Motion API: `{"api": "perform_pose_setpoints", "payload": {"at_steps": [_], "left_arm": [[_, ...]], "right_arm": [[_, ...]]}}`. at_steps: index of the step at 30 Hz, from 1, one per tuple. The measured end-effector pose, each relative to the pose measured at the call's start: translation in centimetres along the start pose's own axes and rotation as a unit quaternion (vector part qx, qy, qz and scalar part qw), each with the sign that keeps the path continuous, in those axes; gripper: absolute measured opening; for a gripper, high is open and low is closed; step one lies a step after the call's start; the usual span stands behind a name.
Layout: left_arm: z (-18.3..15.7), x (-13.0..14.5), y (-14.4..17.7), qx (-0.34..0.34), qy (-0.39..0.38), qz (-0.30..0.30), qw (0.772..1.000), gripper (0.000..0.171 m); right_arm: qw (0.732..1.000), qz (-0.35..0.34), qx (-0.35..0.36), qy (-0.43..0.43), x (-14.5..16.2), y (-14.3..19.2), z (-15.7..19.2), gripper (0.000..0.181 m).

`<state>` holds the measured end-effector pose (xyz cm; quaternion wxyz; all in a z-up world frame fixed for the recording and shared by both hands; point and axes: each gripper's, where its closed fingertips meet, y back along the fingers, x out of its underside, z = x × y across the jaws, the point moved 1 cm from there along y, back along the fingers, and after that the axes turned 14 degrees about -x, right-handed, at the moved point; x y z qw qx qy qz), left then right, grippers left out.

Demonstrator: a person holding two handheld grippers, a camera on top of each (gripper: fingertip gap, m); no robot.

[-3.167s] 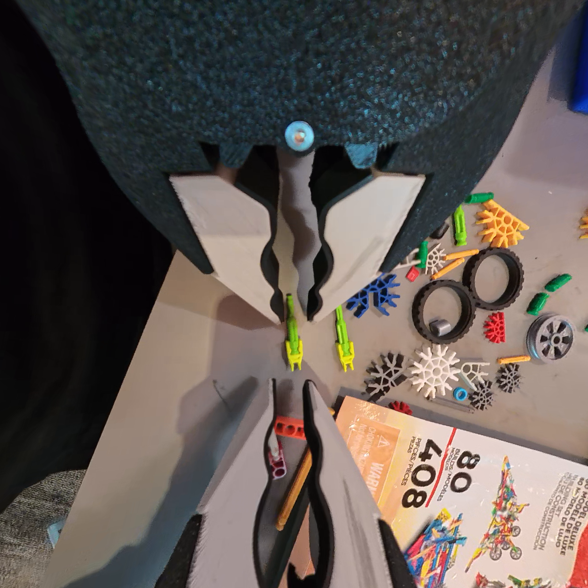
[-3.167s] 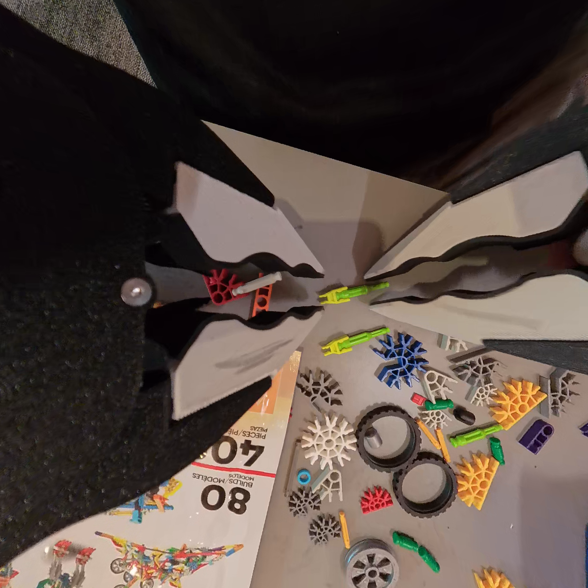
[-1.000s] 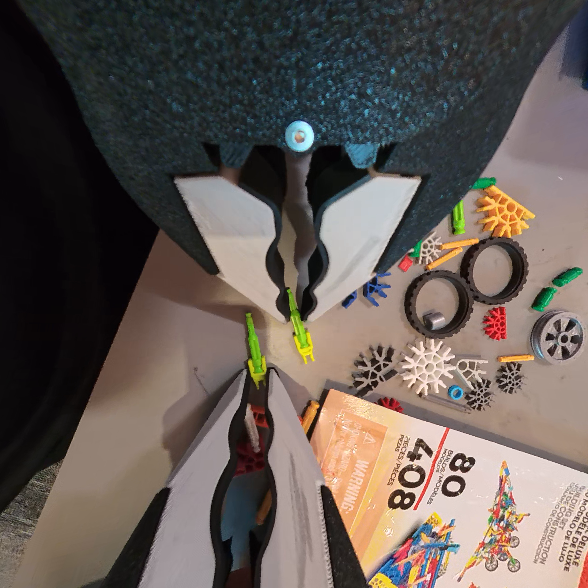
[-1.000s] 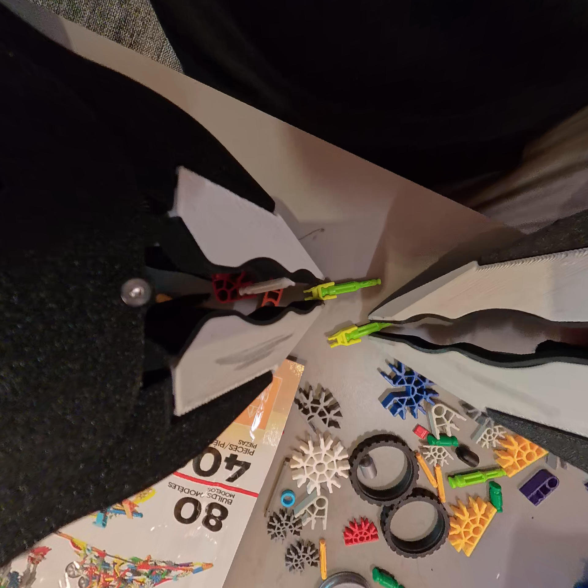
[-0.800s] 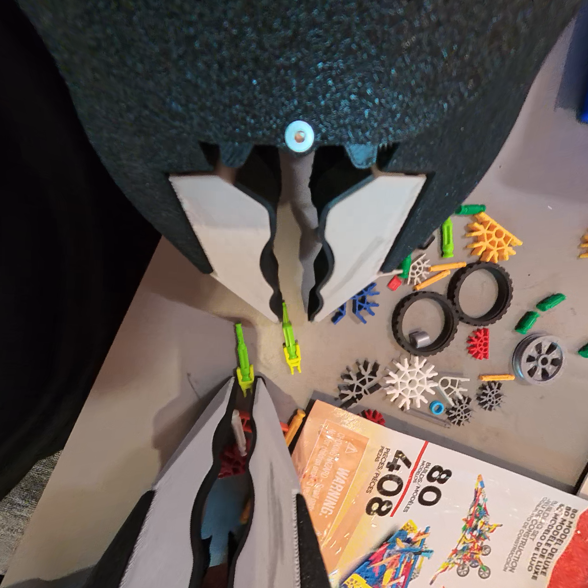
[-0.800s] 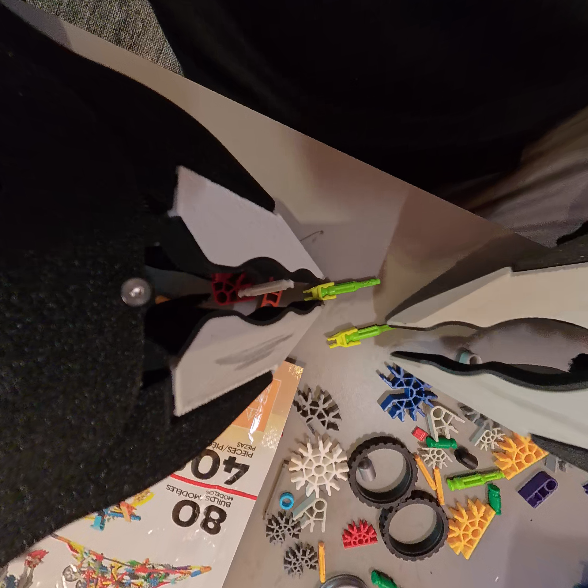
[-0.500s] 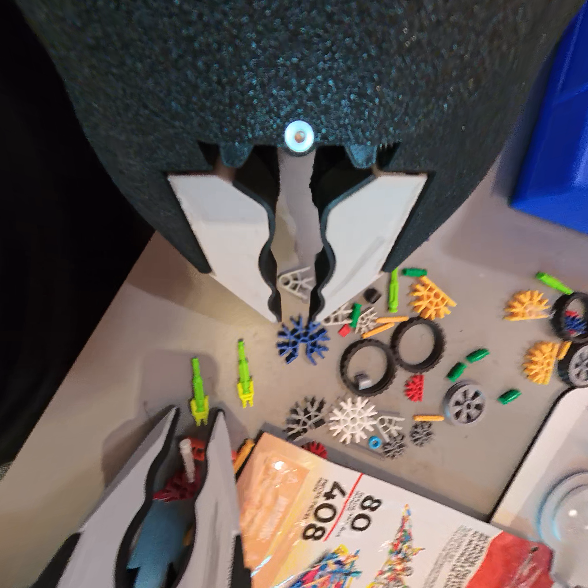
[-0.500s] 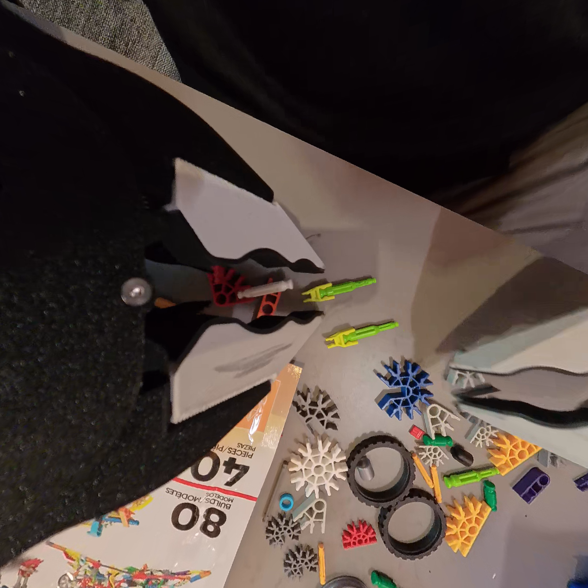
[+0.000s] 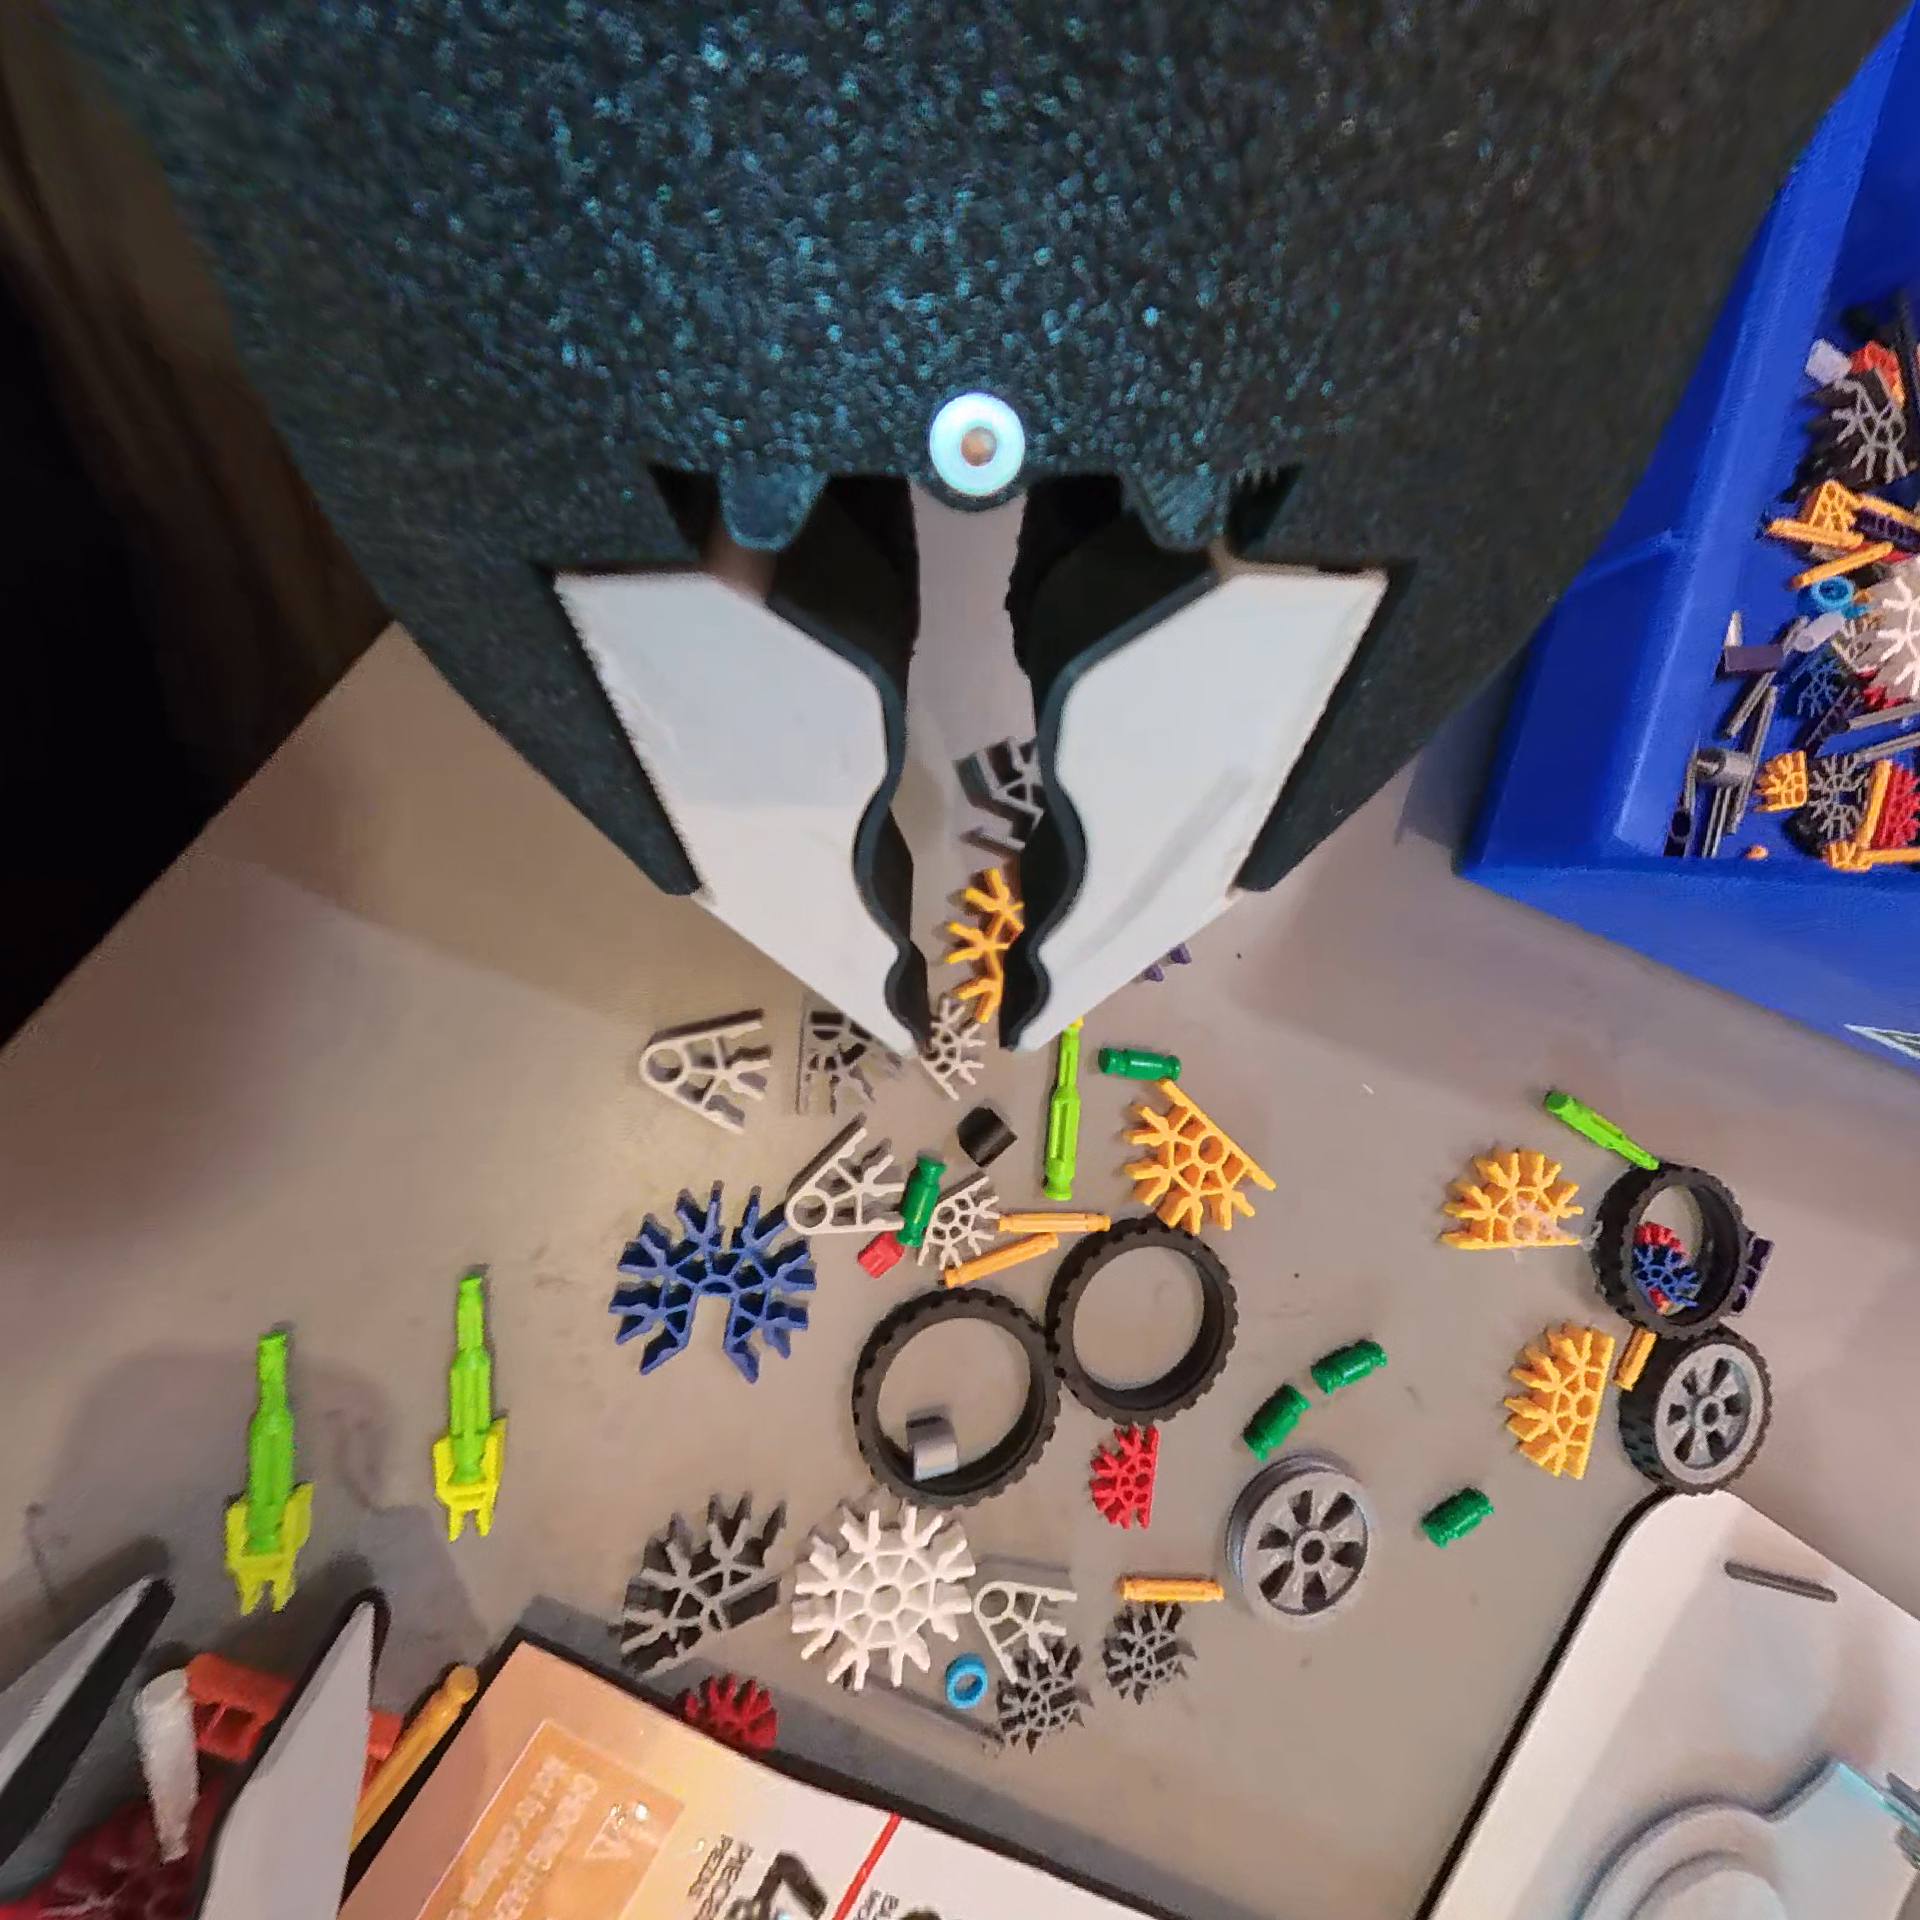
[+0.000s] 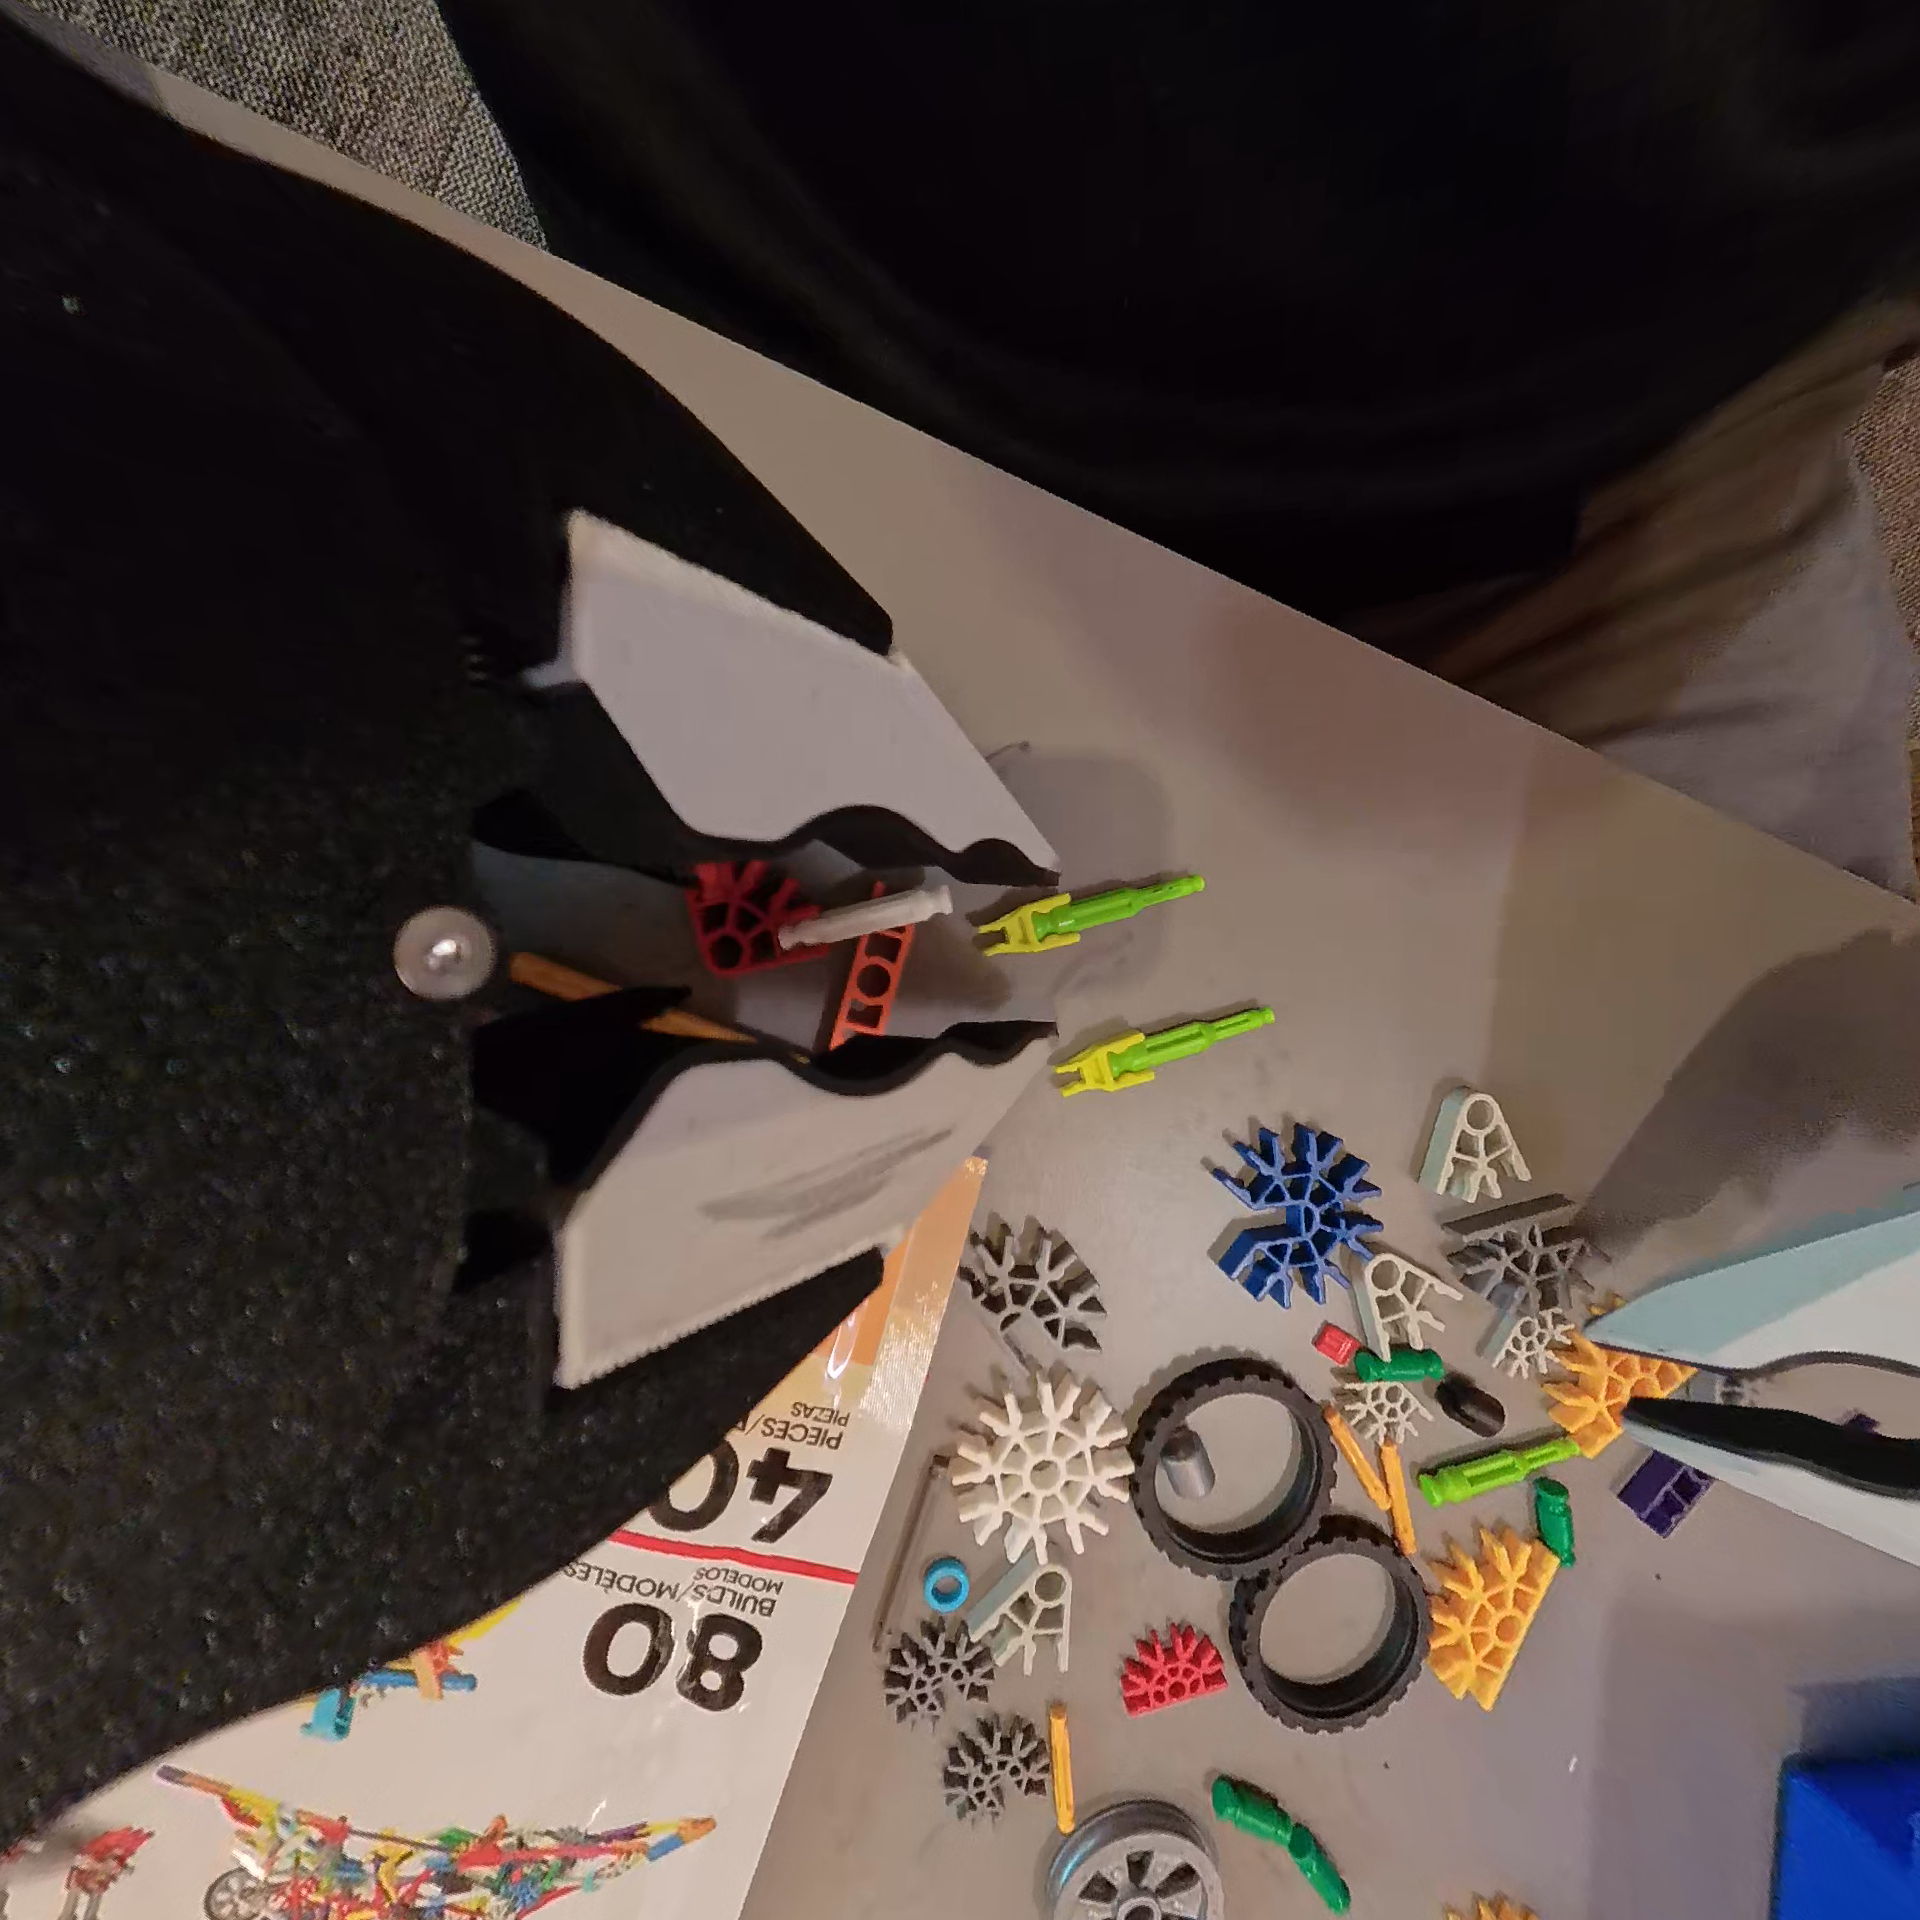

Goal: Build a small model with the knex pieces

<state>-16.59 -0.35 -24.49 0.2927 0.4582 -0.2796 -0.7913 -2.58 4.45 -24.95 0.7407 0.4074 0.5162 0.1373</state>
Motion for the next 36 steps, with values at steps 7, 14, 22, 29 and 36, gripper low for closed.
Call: {"api": "perform_pose_setpoints", "payload": {"at_steps": [7,14,22,29,36], "left_arm": [[-0.3,0.3,-1.1,0.034,0.010,0.020,0.999,0.011],[-0.5,0.3,-1.4,0.056,0.008,0.021,0.998,0.010],[-0.5,-0.1,-1.6,0.051,-0.002,0.005,0.999,0.001],[-0.4,-0.1,-1.5,0.046,-0.006,0.009,0.999,0.006],[0.0,0.1,-1.9,0.047,0.009,0.017,0.999,0.016]], "right_arm": [[1.000,-0.001,0.001,0.000,0.0,0.0,0.0,0.025],[1.000,0.001,0.001,0.000,0.1,0.0,0.0,0.024],[1.000,-0.003,0.003,0.000,0.1,0.2,-0.1,0.024],[1.000,-0.001,0.005,0.001,0.2,0.2,-0.1,0.024],[1.000,-0.002,0.005,0.002,0.1,0.3,0.0,0.024]]}}
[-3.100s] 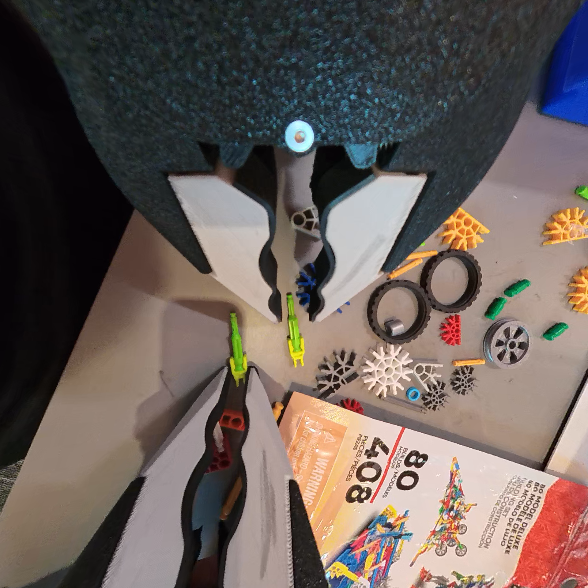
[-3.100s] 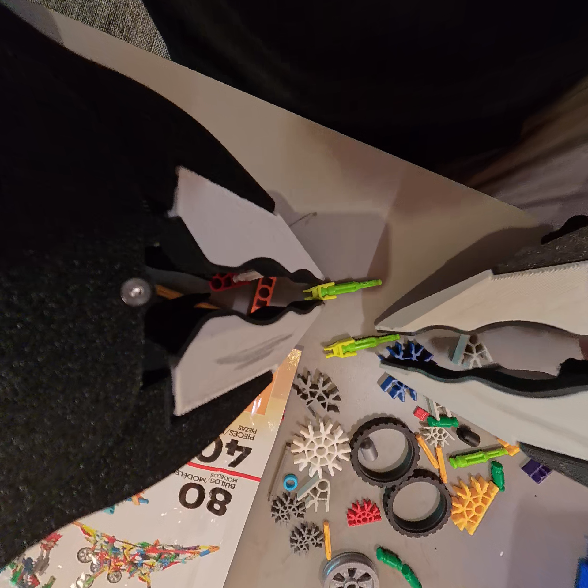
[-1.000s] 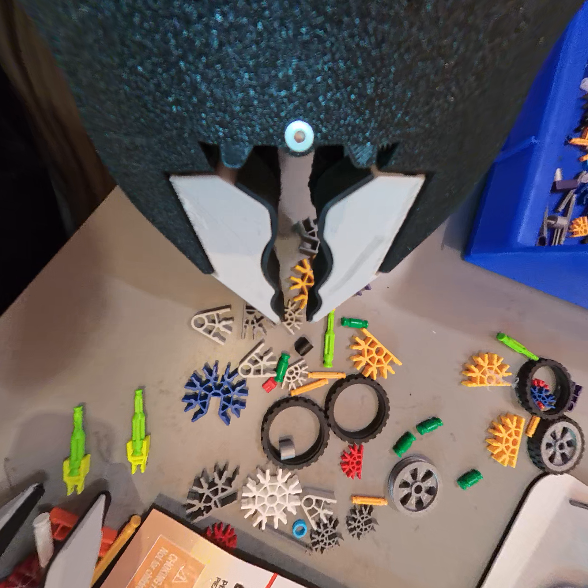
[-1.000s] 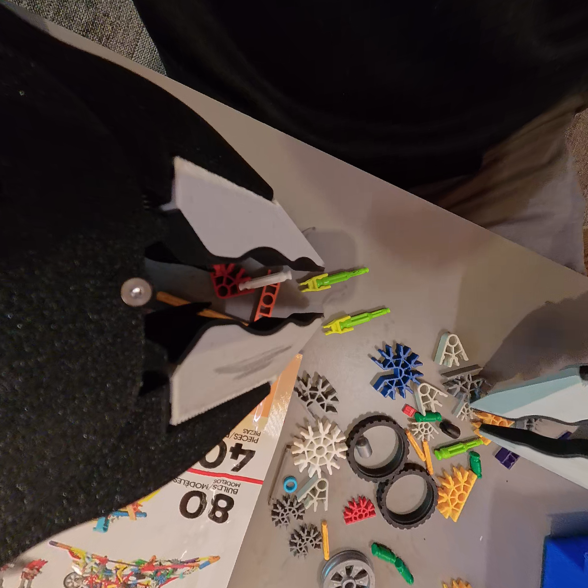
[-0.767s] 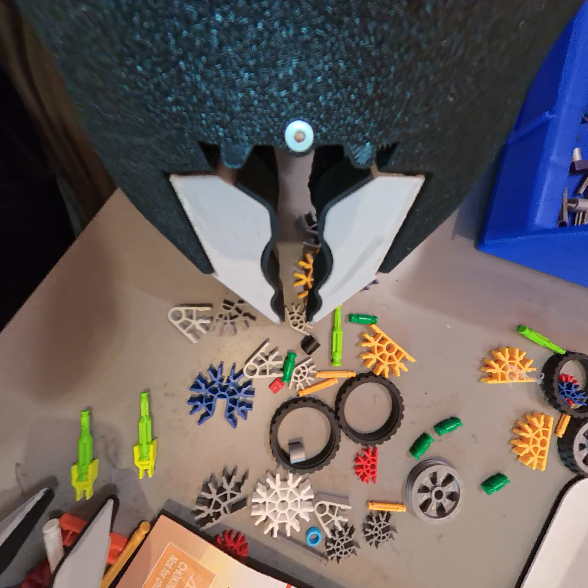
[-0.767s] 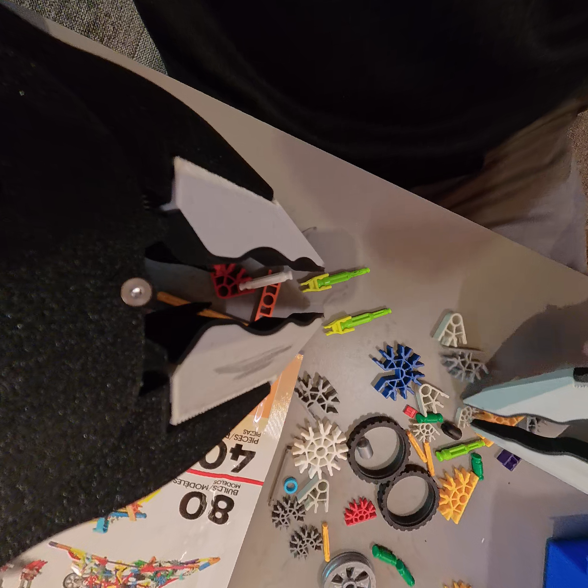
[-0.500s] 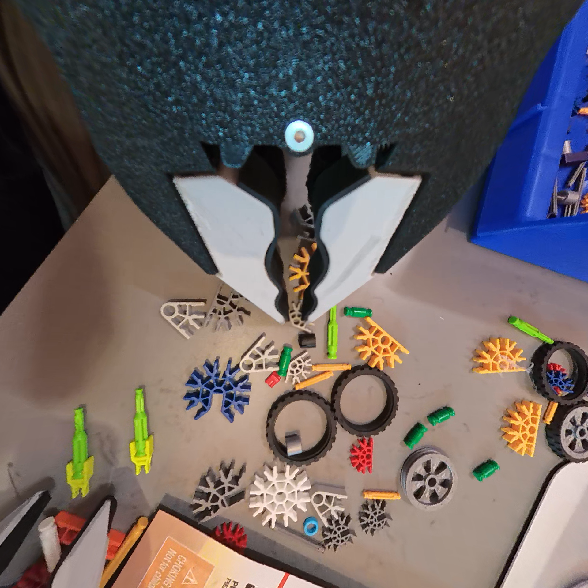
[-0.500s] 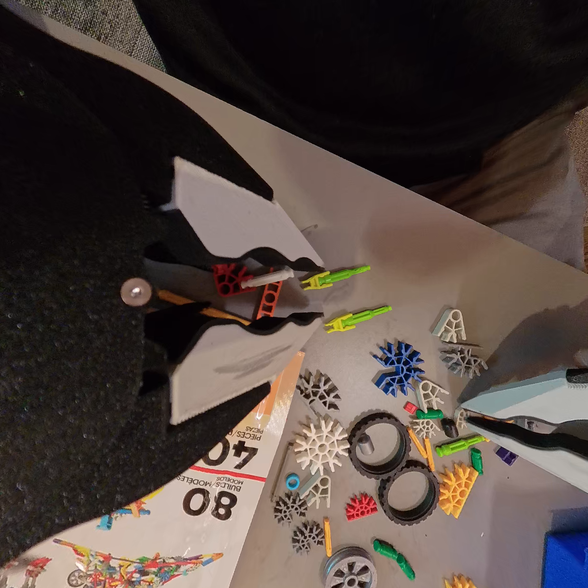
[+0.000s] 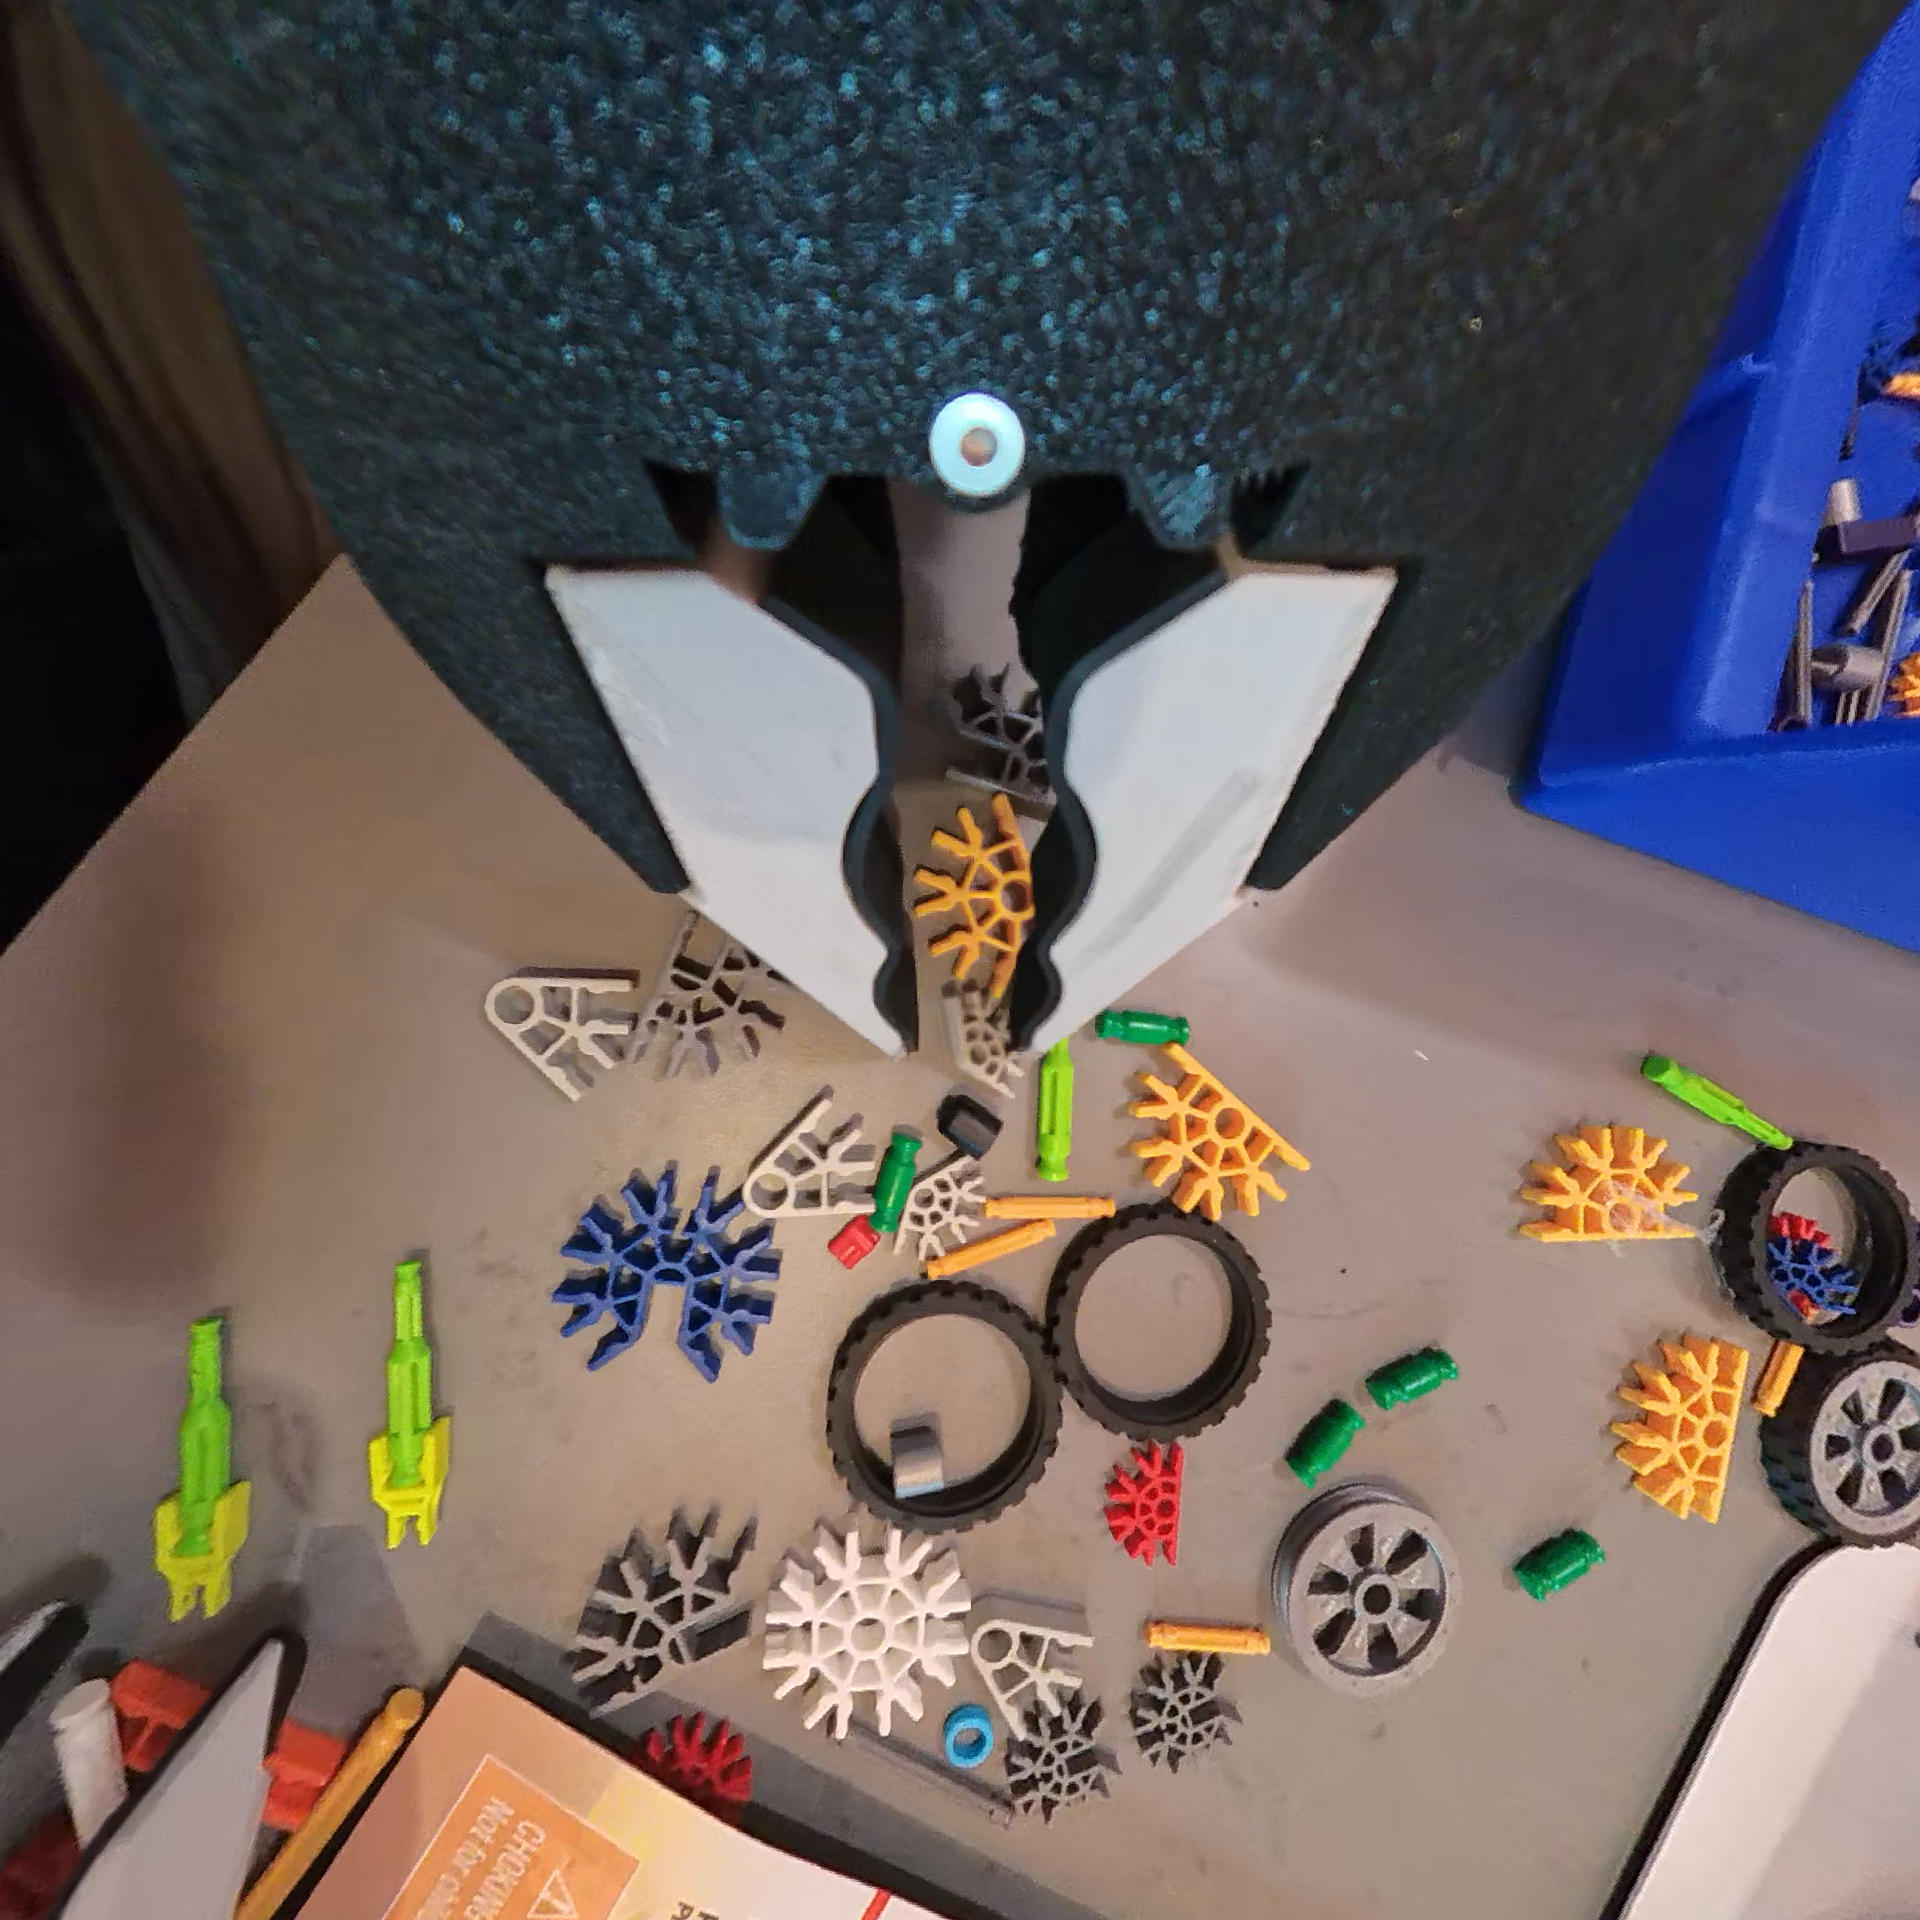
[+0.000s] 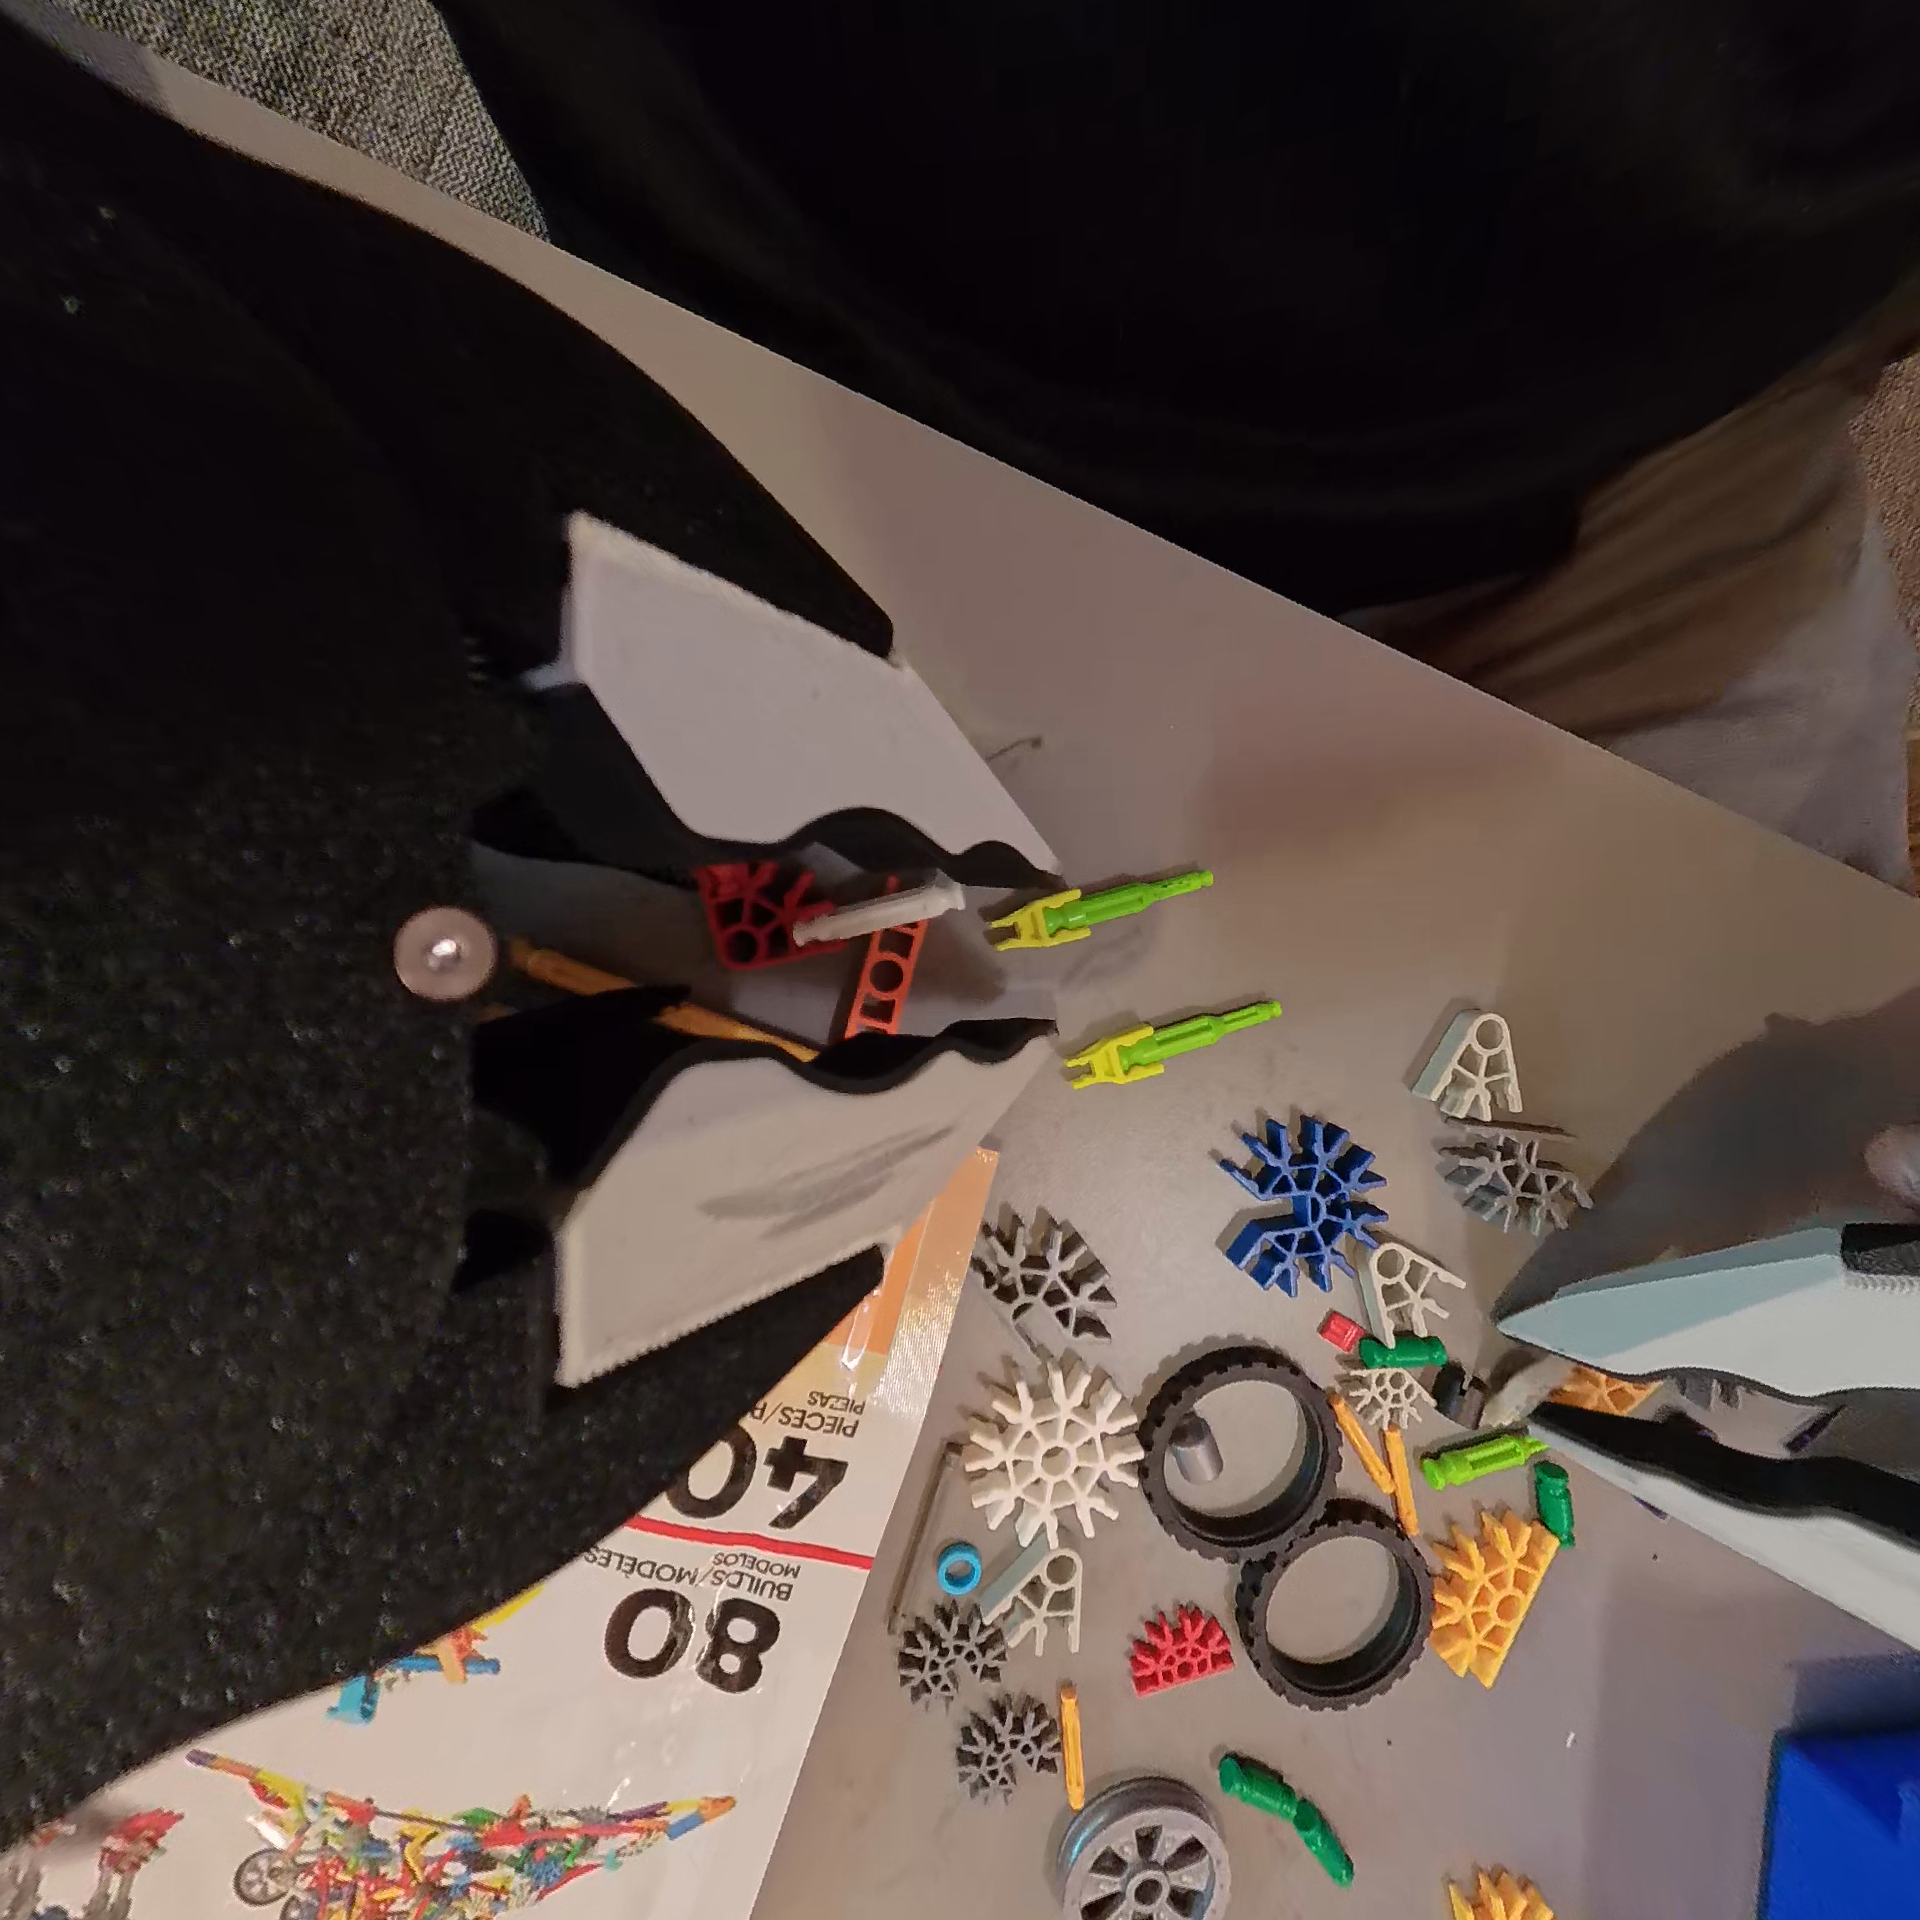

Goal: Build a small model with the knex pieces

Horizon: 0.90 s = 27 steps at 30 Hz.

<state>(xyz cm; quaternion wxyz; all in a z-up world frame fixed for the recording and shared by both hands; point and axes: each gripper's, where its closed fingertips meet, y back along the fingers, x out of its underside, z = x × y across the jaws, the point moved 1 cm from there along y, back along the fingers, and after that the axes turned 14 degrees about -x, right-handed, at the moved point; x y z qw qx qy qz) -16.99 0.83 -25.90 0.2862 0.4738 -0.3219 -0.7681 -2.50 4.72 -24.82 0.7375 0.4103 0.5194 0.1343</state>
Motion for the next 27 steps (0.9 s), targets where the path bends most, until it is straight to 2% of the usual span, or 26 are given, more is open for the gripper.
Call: {"api": "perform_pose_setpoints", "payload": {"at_steps": [6,11,18,27], "left_arm": [[-0.13,-0.05,-0.26,0.007,0.005,-0.001,1.000,0.003],[-0.01,0.07,-0.19,0.002,0.005,-0.002,1.000,0.003],[0.08,0.38,0.15,0.005,0.005,0.004,1.000,0.017],[-0.43,0.15,0.19,0.002,-0.037,-0.002,0.999,0.002]], "right_arm": [[1.000,0.001,0.002,-0.002,0.14,0.02,-0.08,0.023],[1.000,-0.001,0.003,-0.002,0.11,0.11,-0.12,0.023],[1.000,0.000,0.002,-0.001,0.10,0.03,-0.09,0.023],[1.000,-0.001,0.003,-0.002,0.17,0.11,-0.13,0.023]]}}
